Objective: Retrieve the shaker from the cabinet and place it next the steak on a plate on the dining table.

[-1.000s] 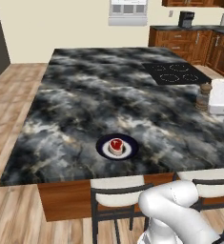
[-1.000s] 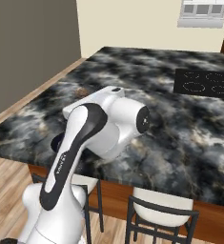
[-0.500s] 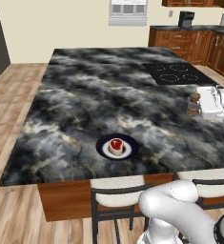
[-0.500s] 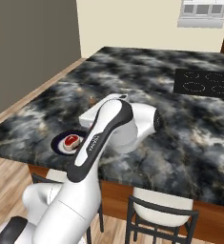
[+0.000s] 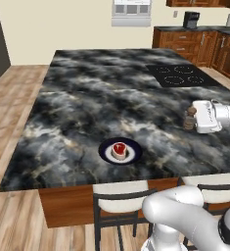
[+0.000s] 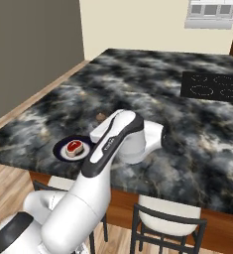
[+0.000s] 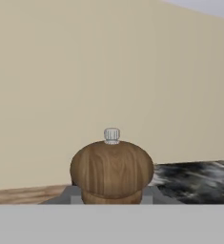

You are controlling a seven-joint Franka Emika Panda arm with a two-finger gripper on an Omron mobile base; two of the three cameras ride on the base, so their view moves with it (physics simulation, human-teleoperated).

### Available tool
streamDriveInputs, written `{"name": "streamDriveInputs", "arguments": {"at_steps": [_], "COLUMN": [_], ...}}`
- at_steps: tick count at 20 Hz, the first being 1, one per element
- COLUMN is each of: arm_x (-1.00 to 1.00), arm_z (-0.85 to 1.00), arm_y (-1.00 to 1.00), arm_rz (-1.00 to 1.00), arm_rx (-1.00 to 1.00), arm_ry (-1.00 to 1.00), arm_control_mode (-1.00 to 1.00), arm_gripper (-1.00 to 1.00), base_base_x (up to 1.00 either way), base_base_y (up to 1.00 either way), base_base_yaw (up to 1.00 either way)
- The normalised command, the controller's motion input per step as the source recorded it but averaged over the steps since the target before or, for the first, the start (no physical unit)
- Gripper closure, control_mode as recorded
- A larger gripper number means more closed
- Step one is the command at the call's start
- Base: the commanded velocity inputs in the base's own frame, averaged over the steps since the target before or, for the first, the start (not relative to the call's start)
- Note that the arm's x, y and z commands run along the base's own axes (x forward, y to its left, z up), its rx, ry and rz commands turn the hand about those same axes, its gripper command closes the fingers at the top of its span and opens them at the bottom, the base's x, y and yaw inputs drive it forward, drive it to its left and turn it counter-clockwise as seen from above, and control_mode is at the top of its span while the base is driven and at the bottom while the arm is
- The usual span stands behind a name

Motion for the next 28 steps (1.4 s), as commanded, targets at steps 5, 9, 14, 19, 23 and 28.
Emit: {"name": "streamDriveInputs", "arguments": {"at_steps": [5, 9, 14, 19, 23, 28], "arm_x": [0.18, 0.13, 0.16, 0.20, 0.22, 0.24], "arm_z": [-0.45, -0.48, -0.40, -0.40, -0.29, -0.30], "arm_y": [0.08, 0.06, 0.09, 0.07, 0.04, 0.02], "arm_rz": [0.00, 0.00, 0.00, 0.00, 0.00, 0.00], "arm_rx": [0.00, 0.00, 0.00, 0.00, 0.00, 0.00], "arm_ry": [0.00, 0.00, 0.00, 0.00, 0.01, 0.01], "arm_control_mode": [-1.00, -1.00, -1.00, -1.00, -1.00, -1.00], "arm_gripper": [1.00, 1.00, 1.00, 1.00, 1.00, 1.00], "base_base_x": [0.00, 0.00, 0.00, 0.00, 0.00, 0.00], "base_base_y": [0.00, 0.00, 0.00, 0.00, 0.00, 0.00], "base_base_yaw": [0.00, 0.00, 0.00, 0.00, 0.00, 0.00]}}
